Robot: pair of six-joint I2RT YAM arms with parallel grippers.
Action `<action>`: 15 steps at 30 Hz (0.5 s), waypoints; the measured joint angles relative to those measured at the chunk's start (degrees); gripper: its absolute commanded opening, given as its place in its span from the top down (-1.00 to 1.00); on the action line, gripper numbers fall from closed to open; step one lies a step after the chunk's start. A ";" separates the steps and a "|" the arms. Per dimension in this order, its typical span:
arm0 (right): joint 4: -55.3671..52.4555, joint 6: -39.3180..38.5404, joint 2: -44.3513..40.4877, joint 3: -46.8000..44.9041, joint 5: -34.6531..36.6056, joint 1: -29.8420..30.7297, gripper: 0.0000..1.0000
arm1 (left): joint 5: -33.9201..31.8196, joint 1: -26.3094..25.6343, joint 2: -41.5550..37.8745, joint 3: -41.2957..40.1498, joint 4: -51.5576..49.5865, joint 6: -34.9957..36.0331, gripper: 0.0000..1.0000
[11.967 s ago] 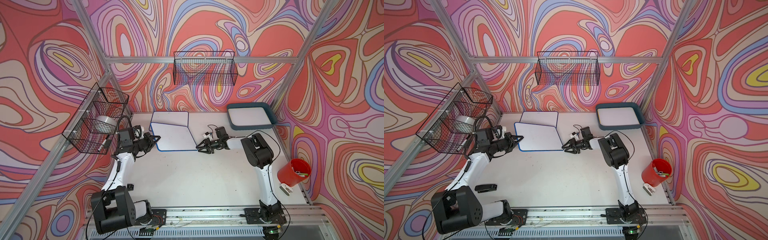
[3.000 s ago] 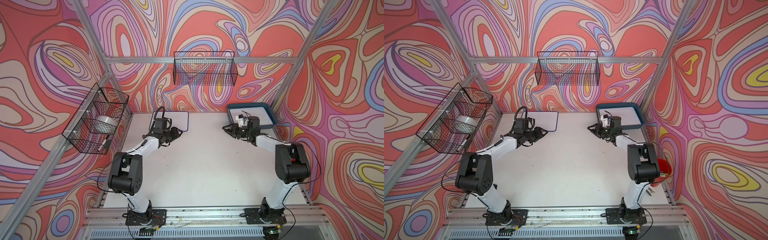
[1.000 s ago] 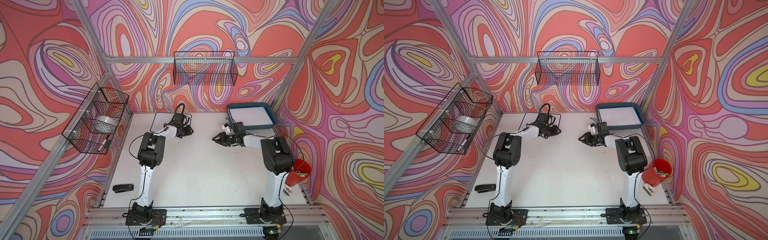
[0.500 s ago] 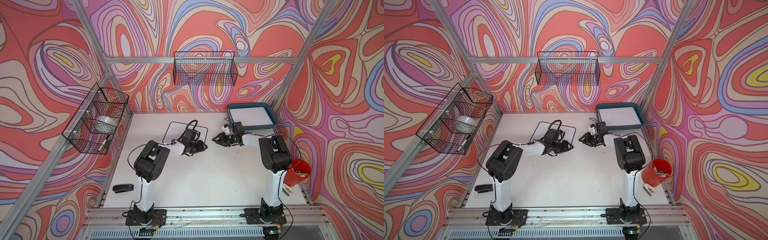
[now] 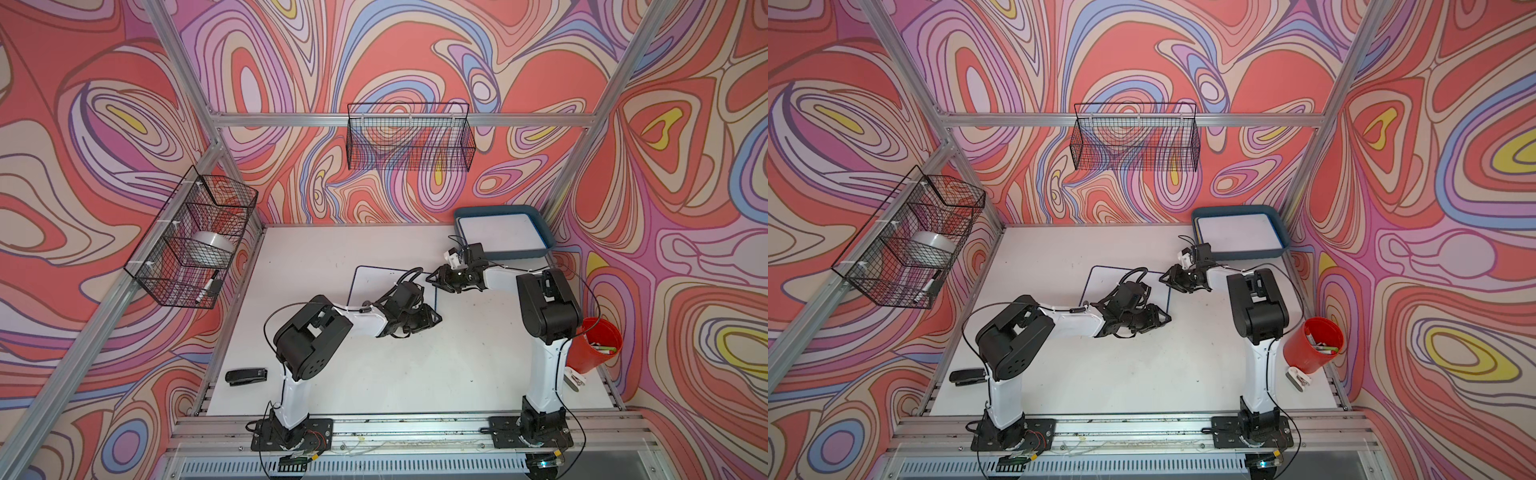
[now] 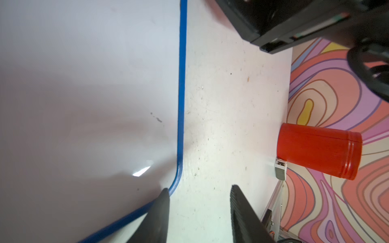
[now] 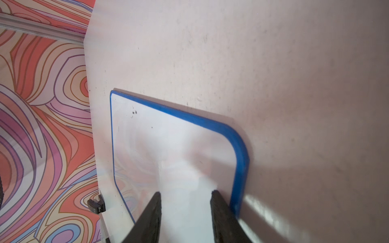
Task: Put the whiteboard into the storage box
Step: Move the whiteboard to the center of the board.
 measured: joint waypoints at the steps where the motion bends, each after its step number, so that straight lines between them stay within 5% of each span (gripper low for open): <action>1: 0.00 -0.02 0.00 0.00 0.00 0.00 0.17 | -1.01 0.24 -1.18 0.44 -1.62 0.98 0.06; 5: 0.02 -0.04 -0.02 -0.02 0.04 -0.07 0.16 | -3.26 3.89 -6.97 1.86 -6.01 4.94 0.05; 15: -0.44 -0.87 -3.30 -3.15 3.56 -0.83 0.17 | -3.04 23.69 -10.60 2.54 -17.40 13.57 0.02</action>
